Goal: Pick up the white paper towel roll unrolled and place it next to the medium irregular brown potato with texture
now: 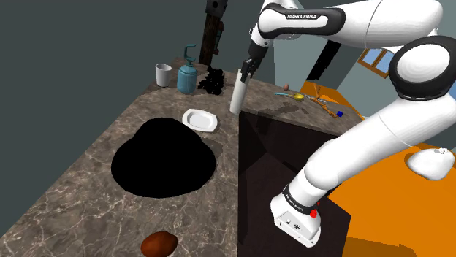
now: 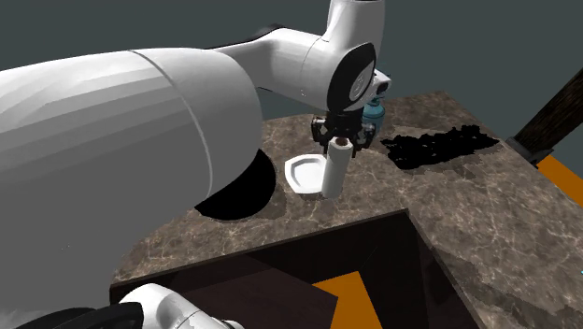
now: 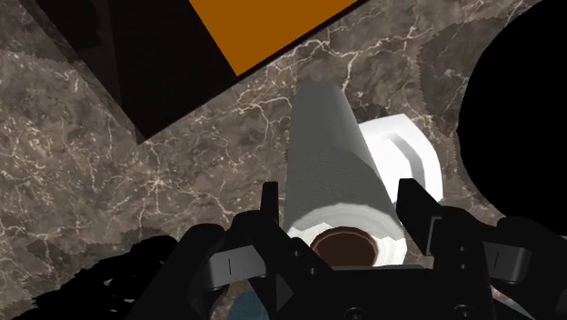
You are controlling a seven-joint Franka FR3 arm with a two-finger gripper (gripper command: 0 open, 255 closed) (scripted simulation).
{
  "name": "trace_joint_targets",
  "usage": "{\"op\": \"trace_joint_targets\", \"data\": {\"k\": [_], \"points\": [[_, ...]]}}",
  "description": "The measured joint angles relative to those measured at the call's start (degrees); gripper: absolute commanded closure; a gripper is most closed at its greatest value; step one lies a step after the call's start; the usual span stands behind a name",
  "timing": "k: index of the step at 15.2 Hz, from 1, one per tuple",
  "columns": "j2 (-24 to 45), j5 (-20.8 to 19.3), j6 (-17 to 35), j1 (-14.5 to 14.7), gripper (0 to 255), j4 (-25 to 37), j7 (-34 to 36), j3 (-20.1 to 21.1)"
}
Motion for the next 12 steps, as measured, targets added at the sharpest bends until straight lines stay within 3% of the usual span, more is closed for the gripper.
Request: {"op": "trace_joint_targets", "data": {"k": [12], "points": [[0.3, 0.3, -8.9, 0.1, 255, 9.3, -0.4, 0.2]]}}
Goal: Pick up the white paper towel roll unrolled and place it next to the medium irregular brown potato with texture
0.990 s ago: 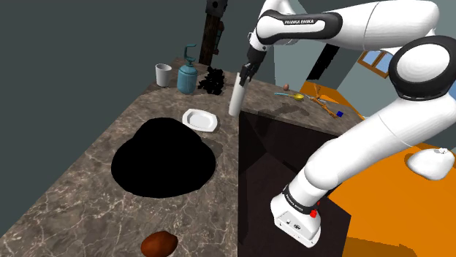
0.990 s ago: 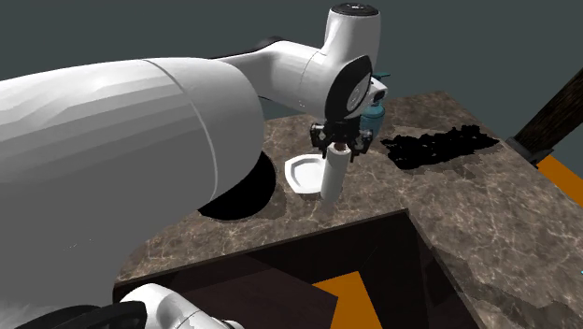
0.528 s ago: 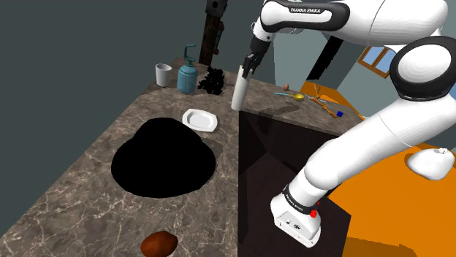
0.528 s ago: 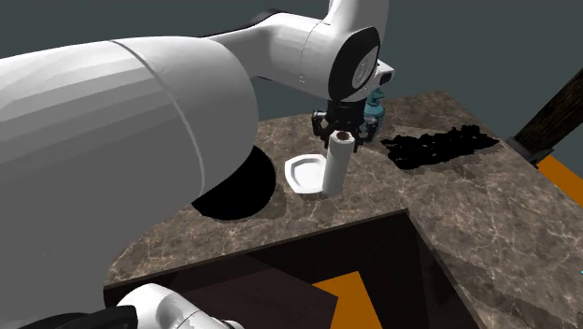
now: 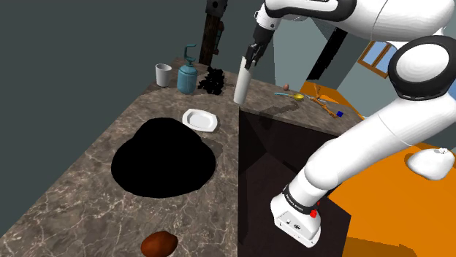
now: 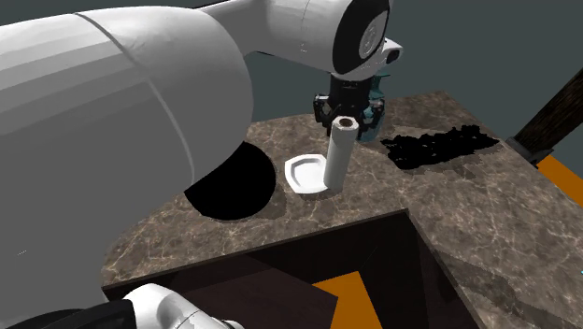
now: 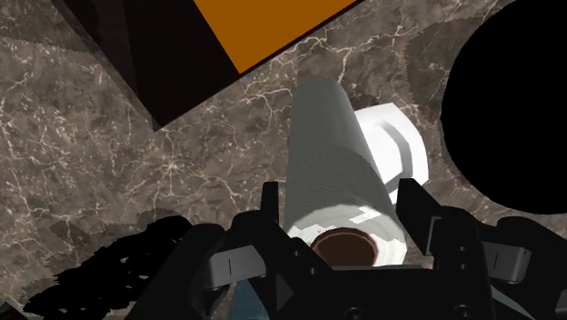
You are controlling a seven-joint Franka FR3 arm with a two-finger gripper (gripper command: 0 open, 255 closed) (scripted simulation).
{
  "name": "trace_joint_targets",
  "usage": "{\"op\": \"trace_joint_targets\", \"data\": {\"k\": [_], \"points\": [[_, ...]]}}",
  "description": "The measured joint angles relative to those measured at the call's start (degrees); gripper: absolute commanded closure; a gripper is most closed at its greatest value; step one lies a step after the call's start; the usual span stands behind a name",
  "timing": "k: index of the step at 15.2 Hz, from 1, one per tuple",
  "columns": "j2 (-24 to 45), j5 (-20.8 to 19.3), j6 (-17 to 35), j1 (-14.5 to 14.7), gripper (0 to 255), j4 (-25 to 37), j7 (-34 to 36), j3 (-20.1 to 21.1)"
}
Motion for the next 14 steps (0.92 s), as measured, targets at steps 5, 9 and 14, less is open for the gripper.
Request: {"op": "trace_joint_targets", "data": {"k": [5, 9, 14], "points": [[0.4, 0.1, -4.1, 0.1, 255, 4.4, 0.0, 0.2], [1.1, 0.2, -7.0, 0.1, 255, 8.1, -0.3, 0.2], [2.4, 0.4, -11.1, 0.1, 255, 13.4, -0.6, 0.1]]}}
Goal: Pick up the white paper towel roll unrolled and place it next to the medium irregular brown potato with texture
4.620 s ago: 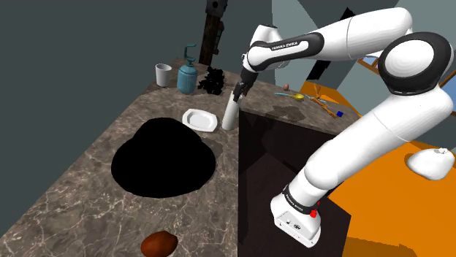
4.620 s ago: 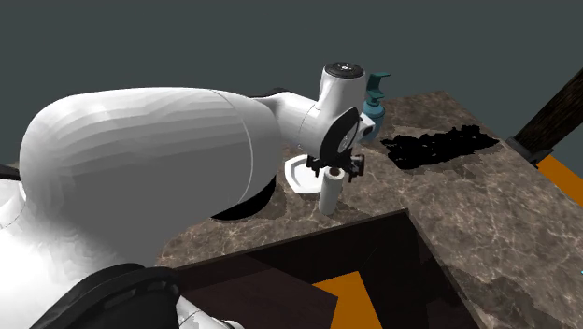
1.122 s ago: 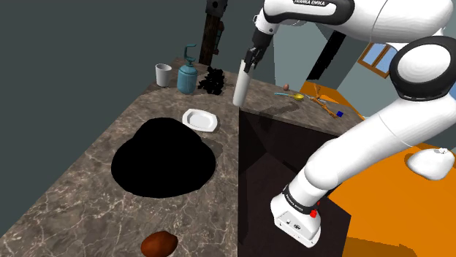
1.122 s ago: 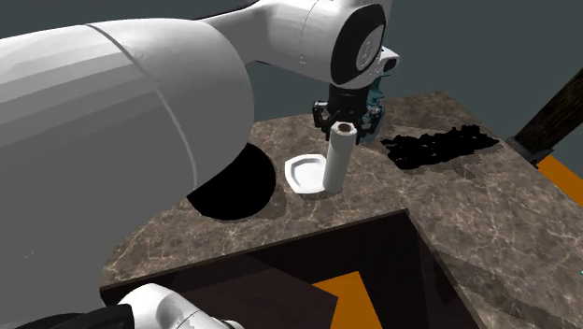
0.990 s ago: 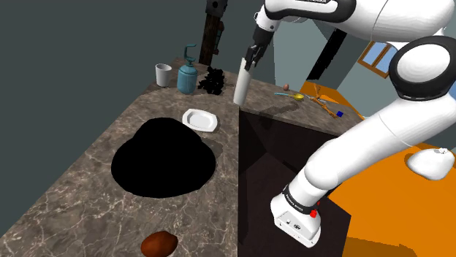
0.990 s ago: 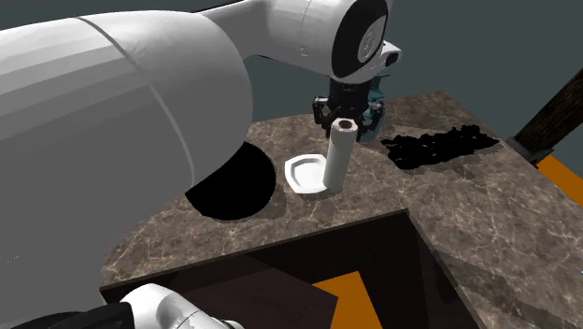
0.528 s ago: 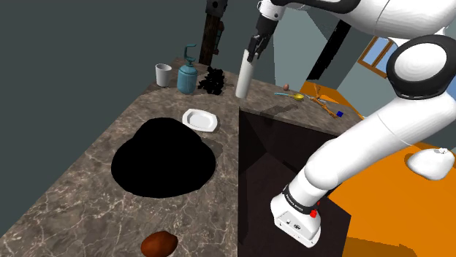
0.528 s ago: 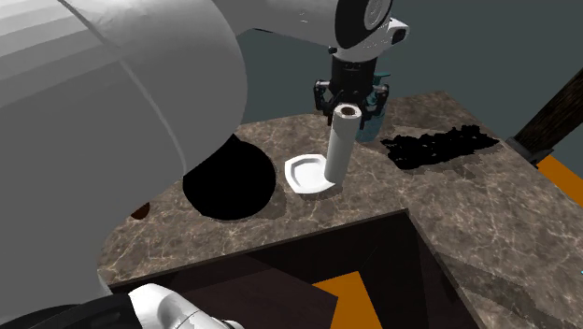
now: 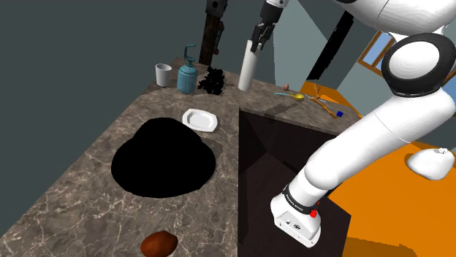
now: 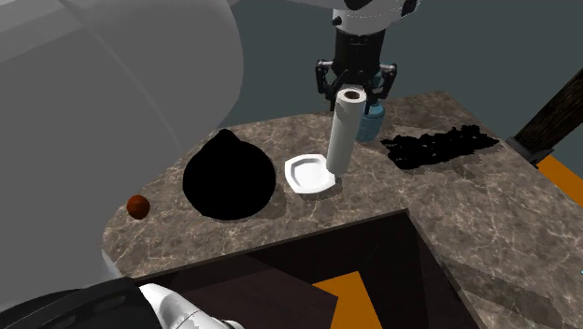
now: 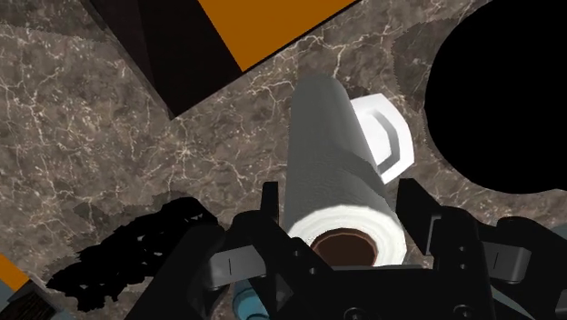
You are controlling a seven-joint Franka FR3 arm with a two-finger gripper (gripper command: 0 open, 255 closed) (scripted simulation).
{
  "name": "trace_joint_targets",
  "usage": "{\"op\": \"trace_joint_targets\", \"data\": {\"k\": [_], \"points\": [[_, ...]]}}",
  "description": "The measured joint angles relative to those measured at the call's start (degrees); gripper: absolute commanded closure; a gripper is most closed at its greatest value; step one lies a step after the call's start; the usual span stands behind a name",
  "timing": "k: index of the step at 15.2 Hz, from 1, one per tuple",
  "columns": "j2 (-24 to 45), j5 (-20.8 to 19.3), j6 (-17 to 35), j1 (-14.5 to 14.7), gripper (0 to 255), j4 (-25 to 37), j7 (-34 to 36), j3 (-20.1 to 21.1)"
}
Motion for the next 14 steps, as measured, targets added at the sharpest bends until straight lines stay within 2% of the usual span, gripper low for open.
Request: {"op": "trace_joint_targets", "data": {"k": [4, 14], "points": [[1.1, 0.1, -3.2, 0.0, 255, 4.2, -0.3, 0.0], [-11.9, 0.9, -5.5, 3.4, 255, -7.0, 10.3, 7.4]]}}
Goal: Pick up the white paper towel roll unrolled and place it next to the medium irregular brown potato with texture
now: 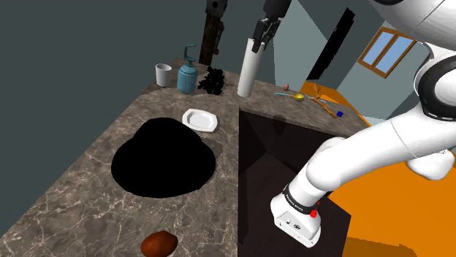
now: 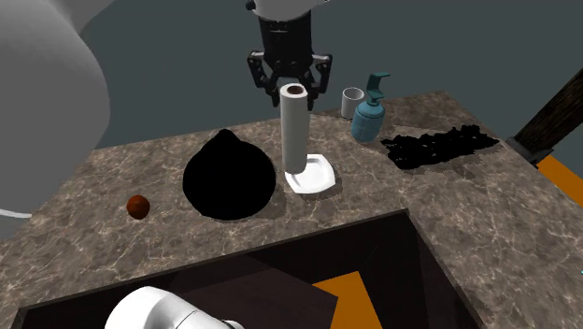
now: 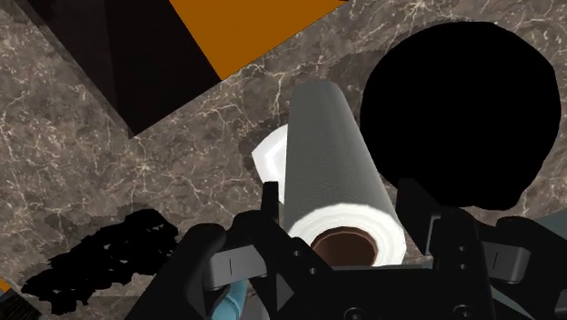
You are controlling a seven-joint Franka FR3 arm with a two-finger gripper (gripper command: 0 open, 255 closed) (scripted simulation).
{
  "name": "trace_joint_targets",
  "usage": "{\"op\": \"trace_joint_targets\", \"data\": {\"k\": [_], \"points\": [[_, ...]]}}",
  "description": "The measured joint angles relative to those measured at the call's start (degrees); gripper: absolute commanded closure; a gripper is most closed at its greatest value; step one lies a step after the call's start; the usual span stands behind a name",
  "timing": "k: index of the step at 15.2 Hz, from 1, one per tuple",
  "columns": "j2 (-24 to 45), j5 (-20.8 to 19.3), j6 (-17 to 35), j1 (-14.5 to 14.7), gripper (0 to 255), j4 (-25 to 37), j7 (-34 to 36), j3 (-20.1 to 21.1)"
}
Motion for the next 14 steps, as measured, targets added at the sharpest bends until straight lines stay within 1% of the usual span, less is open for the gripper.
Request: {"op": "trace_joint_targets", "data": {"k": [7, 14], "points": [[-7.5, 2.7, -2.3, 2.3, 255, -5.6, 7.9, 6.1], [-12.3, 6.9, -5.5, 4.8, 255, -7.0, 16.7, 13.1]]}}
